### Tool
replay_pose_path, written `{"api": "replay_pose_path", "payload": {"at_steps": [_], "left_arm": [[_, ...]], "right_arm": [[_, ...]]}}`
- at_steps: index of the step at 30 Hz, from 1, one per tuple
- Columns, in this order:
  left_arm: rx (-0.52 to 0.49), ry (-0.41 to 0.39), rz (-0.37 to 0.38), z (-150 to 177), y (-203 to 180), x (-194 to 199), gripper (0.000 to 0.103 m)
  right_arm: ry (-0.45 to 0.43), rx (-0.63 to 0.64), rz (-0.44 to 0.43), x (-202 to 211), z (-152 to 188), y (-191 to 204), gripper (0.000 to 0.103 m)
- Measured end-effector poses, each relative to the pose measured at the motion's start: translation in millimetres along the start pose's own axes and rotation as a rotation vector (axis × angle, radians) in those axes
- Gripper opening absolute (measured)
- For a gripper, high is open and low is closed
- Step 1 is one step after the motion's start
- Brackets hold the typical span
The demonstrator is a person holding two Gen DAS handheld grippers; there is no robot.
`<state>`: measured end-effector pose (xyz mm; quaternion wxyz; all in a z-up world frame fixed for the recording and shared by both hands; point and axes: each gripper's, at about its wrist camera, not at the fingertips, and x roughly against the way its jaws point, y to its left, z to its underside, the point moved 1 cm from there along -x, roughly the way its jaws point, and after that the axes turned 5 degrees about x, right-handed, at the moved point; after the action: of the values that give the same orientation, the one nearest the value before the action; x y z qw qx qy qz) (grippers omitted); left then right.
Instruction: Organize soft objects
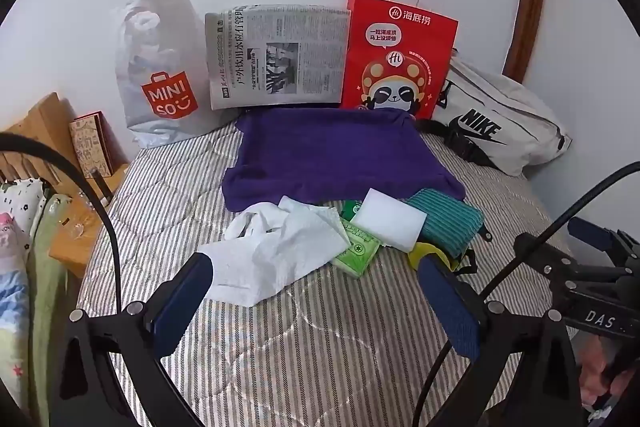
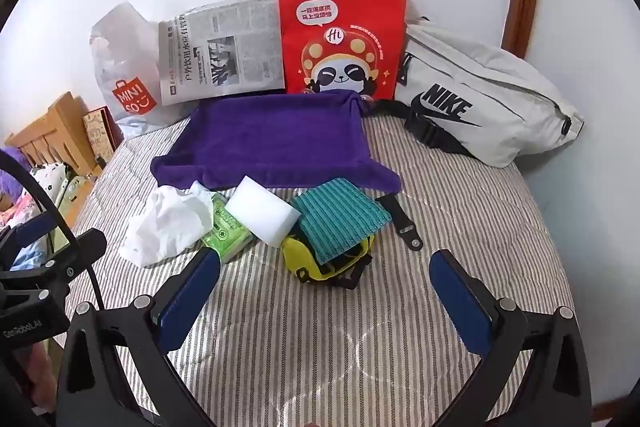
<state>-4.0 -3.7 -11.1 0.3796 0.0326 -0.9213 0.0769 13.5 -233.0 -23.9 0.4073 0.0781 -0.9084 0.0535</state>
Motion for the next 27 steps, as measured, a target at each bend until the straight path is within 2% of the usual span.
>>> {"api": "replay_pose_path", "payload": {"at_steps": [27], "left_arm": [[-0.007,0.009,0.001,0.0,-1.6,1.3,0.103]], "right_arm": [[-0.013,0.003,0.007,6.4,-3.0,1.7,0.103]]}}
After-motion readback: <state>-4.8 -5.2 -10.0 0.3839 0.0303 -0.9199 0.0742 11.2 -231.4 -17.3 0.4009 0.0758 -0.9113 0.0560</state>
